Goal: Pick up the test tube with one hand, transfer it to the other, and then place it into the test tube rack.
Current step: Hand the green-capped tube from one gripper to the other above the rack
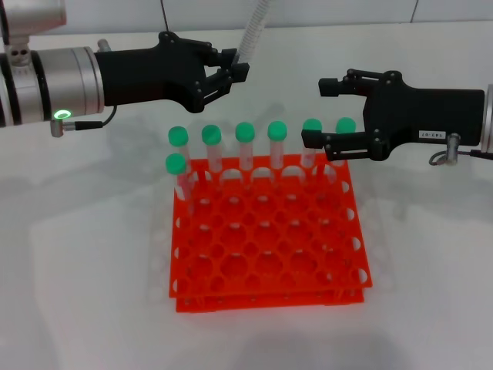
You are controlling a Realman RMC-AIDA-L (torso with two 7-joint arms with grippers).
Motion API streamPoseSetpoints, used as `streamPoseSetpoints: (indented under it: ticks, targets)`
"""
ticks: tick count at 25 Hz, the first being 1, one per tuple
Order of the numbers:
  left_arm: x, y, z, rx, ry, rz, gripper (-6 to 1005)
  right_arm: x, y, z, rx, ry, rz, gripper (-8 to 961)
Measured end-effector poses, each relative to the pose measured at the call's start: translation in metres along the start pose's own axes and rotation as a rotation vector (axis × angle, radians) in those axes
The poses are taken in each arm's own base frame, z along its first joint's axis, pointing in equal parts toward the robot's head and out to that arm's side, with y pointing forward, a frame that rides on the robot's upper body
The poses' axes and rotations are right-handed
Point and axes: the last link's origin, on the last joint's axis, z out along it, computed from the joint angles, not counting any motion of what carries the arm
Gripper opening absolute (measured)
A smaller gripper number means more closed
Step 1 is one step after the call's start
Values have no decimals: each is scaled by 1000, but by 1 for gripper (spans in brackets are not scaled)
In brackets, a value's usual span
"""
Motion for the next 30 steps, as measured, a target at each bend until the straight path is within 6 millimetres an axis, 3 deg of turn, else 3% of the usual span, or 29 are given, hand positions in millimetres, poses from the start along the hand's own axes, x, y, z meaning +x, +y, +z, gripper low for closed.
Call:
streamPoseSetpoints:
  ticks: [11, 18, 30]
  targets:
    - [0, 0, 0, -3, 0, -4, 198, -4, -3, 1, 11, -10, -7, 808]
    - [0, 1, 0, -6, -1, -2, 198, -20, -14, 1, 41, -67, -8, 806]
    - [0, 4, 4, -24, -13, 4, 198, -42, -25, 18, 52, -107, -37, 803]
